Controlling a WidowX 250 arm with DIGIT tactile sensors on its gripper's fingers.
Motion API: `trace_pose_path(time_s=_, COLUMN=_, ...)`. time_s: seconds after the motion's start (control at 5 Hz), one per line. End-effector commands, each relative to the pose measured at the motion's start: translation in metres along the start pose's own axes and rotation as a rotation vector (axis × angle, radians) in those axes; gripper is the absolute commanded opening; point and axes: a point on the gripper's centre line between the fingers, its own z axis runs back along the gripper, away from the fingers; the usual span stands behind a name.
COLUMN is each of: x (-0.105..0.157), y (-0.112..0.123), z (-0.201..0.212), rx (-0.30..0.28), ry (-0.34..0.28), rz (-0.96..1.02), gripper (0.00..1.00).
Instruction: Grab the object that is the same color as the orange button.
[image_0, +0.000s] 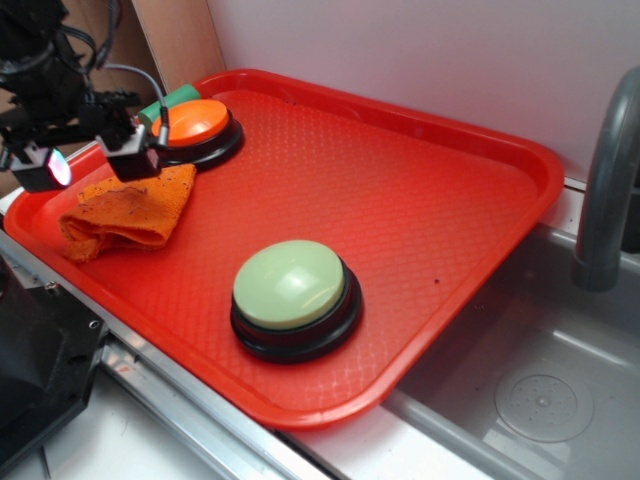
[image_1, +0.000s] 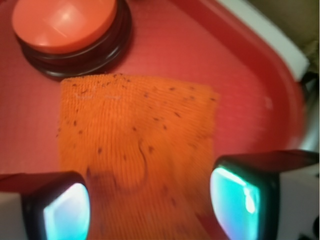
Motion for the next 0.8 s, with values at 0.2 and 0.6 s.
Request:
trace_pose_path(time_s=0.2, x=0.0034, y=-0.0015, z=-0.0298, rx=-0.035, ry=0.015, rz=0.018, gripper=1.0)
trace_pose_path(time_s=0.6, x=0.0022, y=0.0016, z=-0.0326, rx=-0.027, ry=0.001, rz=0.066, gripper=0.0)
